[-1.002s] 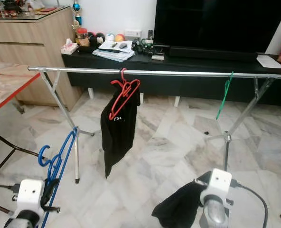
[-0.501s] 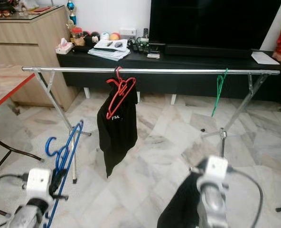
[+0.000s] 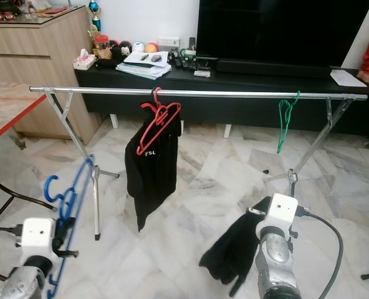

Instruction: Hang hanger

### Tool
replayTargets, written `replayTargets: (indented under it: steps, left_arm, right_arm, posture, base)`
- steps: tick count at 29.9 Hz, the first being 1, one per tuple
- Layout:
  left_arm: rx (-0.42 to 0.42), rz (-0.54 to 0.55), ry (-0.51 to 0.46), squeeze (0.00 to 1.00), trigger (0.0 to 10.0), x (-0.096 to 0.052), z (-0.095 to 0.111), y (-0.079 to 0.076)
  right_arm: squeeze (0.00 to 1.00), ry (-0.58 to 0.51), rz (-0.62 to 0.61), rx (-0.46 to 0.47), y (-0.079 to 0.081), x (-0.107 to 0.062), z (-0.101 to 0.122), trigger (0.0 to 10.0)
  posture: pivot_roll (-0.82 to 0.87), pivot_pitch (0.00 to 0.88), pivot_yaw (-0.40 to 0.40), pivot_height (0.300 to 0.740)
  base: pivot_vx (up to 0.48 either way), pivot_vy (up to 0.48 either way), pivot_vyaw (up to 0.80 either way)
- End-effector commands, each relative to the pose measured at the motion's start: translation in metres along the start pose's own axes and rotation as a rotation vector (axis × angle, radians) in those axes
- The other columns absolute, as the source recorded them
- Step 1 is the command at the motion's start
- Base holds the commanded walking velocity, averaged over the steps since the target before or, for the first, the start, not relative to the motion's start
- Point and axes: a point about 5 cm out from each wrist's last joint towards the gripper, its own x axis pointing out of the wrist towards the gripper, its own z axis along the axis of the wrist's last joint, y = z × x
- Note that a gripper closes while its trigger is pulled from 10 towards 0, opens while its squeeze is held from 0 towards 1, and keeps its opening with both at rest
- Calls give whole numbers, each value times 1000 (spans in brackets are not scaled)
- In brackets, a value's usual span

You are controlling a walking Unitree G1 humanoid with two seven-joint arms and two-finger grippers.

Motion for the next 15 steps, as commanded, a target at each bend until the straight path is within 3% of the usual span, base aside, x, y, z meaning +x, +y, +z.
replayTargets:
  steps: [1,4,8,15]
  left_arm:
    - [18,46,3,0,10000,3,1,18]
    - [27,17,-3,0,10000,5,3,18]
    - [-60,-126,-15,0,10000,8,6,-2]
    - [-91,-138,-16,0,10000,6,4,-13]
  right_arm:
    - [0,-26,-15,13,-3,1,6,10000]
    - [0,-24,-16,11,-4,1,6,10000]
    - [0,-15,-13,7,-2,2,6,10000]
    - [0,-7,-3,15,3,2,5,10000]
  posture:
    - [72,0,1,740]
    - [70,0,1,740]
    - [68,0,7,740]
    - [96,0,11,740]
  base:
    - [0,0,0]
    - [0,0,0]
    - [0,0,0]
    - [0,0,0]
